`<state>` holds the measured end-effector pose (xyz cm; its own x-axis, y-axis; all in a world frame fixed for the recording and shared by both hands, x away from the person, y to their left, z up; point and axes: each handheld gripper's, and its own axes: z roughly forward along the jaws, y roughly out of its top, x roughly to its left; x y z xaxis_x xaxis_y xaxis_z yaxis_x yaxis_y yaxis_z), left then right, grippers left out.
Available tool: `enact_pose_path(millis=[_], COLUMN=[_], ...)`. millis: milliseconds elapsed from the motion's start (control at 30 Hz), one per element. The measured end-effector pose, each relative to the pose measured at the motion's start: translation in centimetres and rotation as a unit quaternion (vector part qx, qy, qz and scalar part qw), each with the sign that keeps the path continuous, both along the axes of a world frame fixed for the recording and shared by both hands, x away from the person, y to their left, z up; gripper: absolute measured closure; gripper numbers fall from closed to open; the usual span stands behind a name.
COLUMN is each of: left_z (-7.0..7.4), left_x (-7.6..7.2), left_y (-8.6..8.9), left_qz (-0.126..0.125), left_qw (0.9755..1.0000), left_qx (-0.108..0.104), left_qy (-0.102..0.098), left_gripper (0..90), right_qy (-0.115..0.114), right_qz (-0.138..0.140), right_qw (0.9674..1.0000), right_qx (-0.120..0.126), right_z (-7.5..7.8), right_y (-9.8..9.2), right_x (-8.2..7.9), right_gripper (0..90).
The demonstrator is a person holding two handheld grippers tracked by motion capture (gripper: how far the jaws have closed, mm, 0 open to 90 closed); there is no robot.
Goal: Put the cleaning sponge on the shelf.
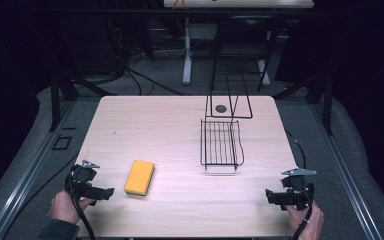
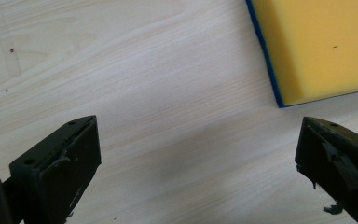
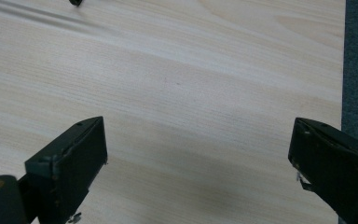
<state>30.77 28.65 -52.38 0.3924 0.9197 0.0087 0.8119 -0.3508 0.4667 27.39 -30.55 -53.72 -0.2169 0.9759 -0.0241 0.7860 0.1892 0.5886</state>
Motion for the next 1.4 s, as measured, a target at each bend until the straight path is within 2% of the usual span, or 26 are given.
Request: enact_pose_path(millis=[333,533,833,1033,1133,1333,1400], left_z=[0.5,0.6,1.1,0.3,0.2,-0.4,-0.9], left_x=[0.0,0.1,1.1,1.9,2.0,2.5,2.8], left_y=[-1.6,-3.3,-5.4,-7.1,-7.7,-9.3,-9.7], left_qz=[-0.02,-0.033,-0.039,-0.049,-0.053,-0.064,-0.066], left_qw=[0.9997,0.9992,0.9988,0.9984,0.9982,0.9976,0.9973], left_qx=[-0.011,-0.023,-0.028,-0.029,-0.027,-0.015,-0.006], left_qy=[-0.004,-0.003,-0.008,0.009,0.009,0.019,0.03], left_gripper=[0.2,0.2,0.1,0.1,0.1,0.1,0.1], right_qy=[0.0,0.0,0.001,0.007,0.006,0.008,0.011], right_qz=[-0.001,0.0,0.001,0.006,0.007,0.009,0.009], right_qw=[1.0,1.0,1.0,0.9999,0.9999,0.9999,0.9999], right_qx=[0.004,0.007,0.008,0.005,0.005,0.005,0.006], right_z=[-0.1,-0.1,-0.1,-0.2,-0.3,-0.3,-0.3], right_y=[0.0,0.0,0.1,0.3,0.4,0.4,0.3], right_x=[0.1,0.3,0.4,0.6,0.6,0.6,0.6], right_gripper=[3.2,2.5,2.6,2.8,2.9,3.2,3.4])
